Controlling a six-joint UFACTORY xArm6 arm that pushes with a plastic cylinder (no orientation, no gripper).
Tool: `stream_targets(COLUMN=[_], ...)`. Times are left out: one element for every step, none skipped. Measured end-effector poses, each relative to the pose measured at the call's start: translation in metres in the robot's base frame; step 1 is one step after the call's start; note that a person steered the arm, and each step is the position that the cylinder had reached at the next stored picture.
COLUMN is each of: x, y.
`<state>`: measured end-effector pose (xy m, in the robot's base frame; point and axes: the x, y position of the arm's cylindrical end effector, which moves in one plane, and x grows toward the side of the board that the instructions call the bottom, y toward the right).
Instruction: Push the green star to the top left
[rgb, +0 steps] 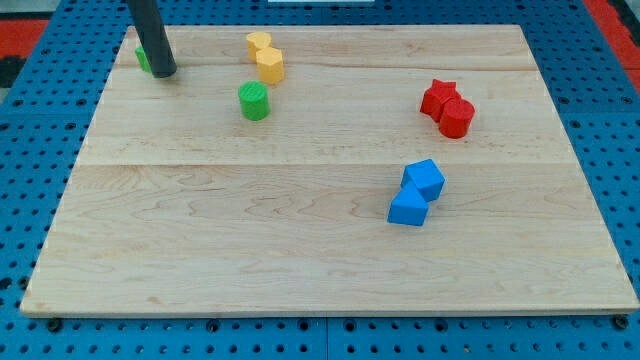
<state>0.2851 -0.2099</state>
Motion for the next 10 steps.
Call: stream_targets(x=[-0.001, 0.001, 0.005, 0.005, -0.001, -0.006, -0.006, -0.013, -0.013, -0.01], y=[-0.002, -0.017, -0.035, -0.035, -0.035, -0.035, -0.035, -0.029, -0.026, -0.026])
